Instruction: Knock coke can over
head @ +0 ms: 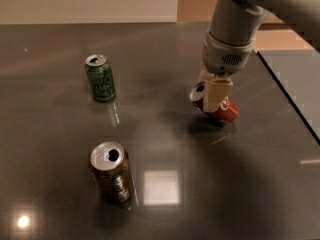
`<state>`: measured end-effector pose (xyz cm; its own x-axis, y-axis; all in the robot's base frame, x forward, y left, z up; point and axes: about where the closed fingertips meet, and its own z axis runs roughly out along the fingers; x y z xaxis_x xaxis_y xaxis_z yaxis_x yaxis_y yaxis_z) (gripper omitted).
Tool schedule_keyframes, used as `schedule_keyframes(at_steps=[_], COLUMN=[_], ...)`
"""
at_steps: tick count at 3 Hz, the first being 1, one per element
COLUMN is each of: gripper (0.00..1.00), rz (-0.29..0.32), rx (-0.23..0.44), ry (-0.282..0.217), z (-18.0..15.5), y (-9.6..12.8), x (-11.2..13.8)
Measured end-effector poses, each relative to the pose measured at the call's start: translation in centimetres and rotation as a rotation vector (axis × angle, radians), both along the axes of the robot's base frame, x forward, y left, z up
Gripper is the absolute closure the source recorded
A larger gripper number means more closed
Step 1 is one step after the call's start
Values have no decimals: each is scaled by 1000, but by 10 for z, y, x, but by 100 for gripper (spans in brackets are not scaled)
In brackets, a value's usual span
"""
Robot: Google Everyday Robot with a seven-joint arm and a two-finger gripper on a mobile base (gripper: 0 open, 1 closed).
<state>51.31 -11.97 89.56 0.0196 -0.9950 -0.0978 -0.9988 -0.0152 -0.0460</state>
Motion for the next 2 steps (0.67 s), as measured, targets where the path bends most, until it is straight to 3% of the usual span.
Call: schedule_keyframes(at_steps=[1,2], gripper=[0,0], rz=[2,2], rx=[18,18], ry=[8,8], z=[-3,-3], y=[4,4], x=[-3,-3])
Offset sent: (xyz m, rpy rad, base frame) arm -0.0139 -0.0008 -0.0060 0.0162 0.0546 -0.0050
